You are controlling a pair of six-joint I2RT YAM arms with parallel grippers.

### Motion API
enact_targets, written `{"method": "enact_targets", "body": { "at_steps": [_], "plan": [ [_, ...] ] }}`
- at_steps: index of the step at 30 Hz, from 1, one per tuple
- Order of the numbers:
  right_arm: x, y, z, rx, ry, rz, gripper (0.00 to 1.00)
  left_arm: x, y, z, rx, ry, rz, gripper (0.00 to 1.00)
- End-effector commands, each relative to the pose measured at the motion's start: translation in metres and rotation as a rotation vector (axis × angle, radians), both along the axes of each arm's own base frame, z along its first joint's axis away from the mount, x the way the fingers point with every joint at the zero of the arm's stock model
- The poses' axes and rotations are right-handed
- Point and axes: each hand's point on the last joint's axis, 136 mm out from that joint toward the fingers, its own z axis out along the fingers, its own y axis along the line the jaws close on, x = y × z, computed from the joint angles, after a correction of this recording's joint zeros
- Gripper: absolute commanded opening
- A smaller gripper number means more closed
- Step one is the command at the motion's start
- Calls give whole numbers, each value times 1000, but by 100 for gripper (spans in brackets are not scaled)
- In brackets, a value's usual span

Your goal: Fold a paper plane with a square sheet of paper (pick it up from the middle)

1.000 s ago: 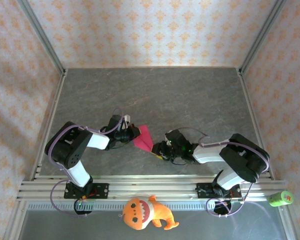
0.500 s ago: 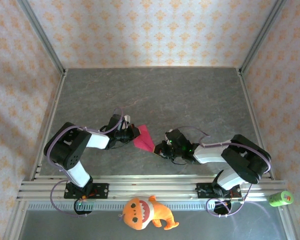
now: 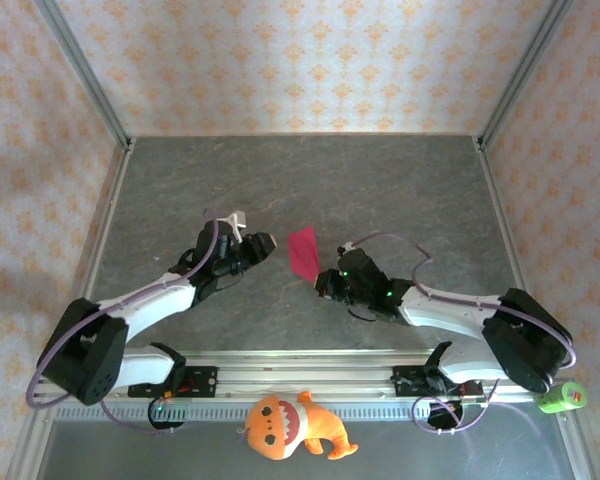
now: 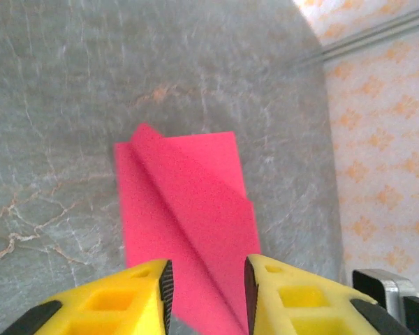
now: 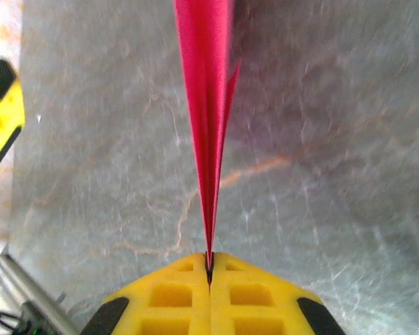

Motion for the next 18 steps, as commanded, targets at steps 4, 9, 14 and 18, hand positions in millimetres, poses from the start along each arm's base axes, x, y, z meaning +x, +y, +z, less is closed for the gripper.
{"method": "enact_targets", "body": {
  "at_steps": [4, 9, 14, 18],
  "plan": [
    [28, -44, 21, -270, -183, -141, 0, -13, 31, -3, 71, -24, 121, 41],
    [37, -74, 32, -410, -243, -237, 0, -21, 42, -5, 82, -35, 150, 43],
    [40, -99, 39, -552, -281, -289, 0, -27, 52, -11, 101, -31, 175, 46],
    [41, -109, 44, -617, -294, -303, 0, -31, 58, -14, 103, -26, 188, 48]
  ]
}}
